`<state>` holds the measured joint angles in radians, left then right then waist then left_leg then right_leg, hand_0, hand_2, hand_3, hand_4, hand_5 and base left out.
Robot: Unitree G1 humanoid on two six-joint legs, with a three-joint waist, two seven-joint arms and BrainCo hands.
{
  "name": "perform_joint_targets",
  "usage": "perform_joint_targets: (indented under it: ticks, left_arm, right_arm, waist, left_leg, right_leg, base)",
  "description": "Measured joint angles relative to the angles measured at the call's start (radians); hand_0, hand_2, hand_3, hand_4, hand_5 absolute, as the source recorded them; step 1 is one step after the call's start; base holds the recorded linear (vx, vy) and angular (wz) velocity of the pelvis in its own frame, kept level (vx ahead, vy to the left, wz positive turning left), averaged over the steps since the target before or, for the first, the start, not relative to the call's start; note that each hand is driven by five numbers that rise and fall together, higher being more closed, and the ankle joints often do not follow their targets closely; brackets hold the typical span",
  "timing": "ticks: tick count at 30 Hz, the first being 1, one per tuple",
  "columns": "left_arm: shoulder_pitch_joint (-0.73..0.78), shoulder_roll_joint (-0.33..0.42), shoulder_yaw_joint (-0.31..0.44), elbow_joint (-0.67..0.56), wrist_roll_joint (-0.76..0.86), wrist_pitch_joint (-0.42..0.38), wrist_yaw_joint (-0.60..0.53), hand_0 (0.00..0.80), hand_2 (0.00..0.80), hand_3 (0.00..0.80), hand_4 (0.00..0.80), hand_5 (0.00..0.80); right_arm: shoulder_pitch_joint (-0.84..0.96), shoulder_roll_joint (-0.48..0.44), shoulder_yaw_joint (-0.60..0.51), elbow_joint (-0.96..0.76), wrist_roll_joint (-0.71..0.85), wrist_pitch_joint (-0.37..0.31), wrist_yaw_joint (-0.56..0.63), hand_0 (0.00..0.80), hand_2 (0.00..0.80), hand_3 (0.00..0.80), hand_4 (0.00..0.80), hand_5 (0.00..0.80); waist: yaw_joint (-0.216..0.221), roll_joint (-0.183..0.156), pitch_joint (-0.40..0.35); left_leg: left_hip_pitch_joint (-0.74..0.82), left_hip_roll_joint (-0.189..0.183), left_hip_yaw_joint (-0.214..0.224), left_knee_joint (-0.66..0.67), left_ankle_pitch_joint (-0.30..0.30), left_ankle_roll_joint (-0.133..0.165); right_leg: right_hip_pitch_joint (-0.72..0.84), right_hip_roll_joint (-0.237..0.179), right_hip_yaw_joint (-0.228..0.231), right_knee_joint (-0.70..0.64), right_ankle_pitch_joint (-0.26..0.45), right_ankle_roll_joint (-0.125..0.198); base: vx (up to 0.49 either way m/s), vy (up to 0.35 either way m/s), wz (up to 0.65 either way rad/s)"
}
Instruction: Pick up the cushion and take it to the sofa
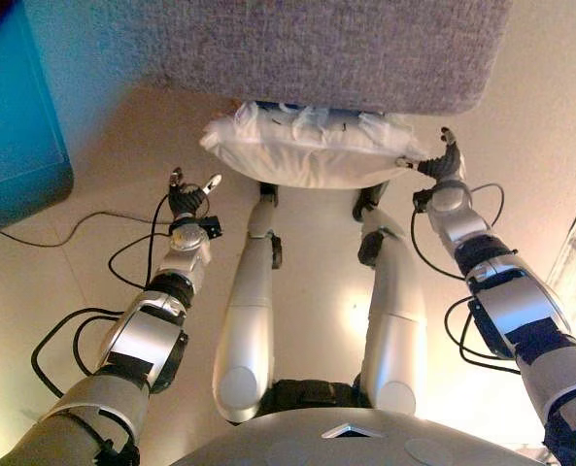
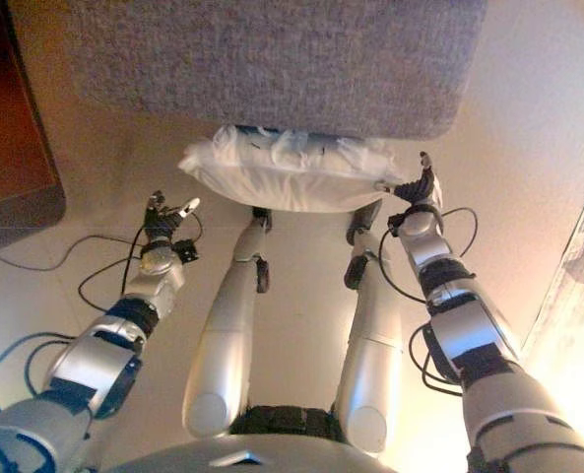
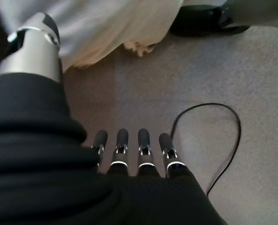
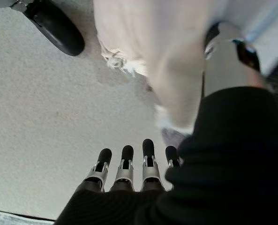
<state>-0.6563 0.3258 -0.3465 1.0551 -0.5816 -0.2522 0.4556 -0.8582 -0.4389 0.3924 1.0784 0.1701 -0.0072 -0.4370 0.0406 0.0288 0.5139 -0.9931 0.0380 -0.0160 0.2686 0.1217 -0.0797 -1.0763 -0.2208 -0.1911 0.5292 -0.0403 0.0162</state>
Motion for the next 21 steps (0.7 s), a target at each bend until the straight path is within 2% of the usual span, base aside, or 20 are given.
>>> perform_joint_targets:
  ticks: [9,11,18,21]
  left_arm:
    - [-0.135,0.014,-0.026,-0.006,0.001,-0.004,-0.008,0.000,0.000,0.000,0.000,0.000]
    - [-0.166,0.040,-0.046,-0.001,0.004,-0.009,-0.027,0.000,0.000,0.000,0.000,0.000]
    - [-0.269,0.097,-0.095,0.001,0.031,-0.054,-0.073,0.000,0.000,0.000,0.000,0.000]
    - [-0.331,0.129,-0.139,0.017,0.098,-0.072,-0.074,0.000,0.000,0.000,0.000,0.000]
  right_arm:
    - [-0.105,-0.019,0.047,0.026,-0.001,-0.018,0.003,0.000,0.000,0.000,0.000,0.000]
    - [-0.138,-0.021,0.056,0.027,-0.002,-0.031,0.003,0.000,0.000,0.000,0.000,0.000]
    - [-0.225,-0.056,0.096,0.027,-0.002,-0.038,0.006,0.000,0.000,0.000,0.000,0.000]
    - [-0.272,-0.069,0.132,0.036,-0.001,-0.040,0.018,0.000,0.000,0.000,0.000,0.000]
  waist:
    - [-0.013,-0.006,0.003]
    - [-0.025,-0.009,0.003]
    - [-0.026,-0.010,0.003]
    - [-0.027,-0.010,0.003]
  left_leg:
    - [-0.181,0.015,-0.006,0.081,-0.008,-0.010]
    - [-0.219,0.014,-0.012,0.095,-0.008,-0.011]
    - [-0.324,0.015,-0.015,0.134,-0.012,-0.014]
    - [-0.370,0.015,-0.016,0.142,-0.015,-0.009]
  right_leg:
    - [-0.162,0.014,0.006,0.036,0.012,-0.016]
    - [-0.195,0.012,0.005,0.044,0.012,-0.017]
    - [-0.291,0.011,0.004,0.065,0.015,-0.019]
    - [-0.335,0.010,0.004,0.072,0.018,-0.021]
  base:
    - [-0.004,0.004,-0.02]
    - [0.000,0.000,0.00]
    - [0.000,0.000,0.00]
    - [0.004,0.015,0.01]
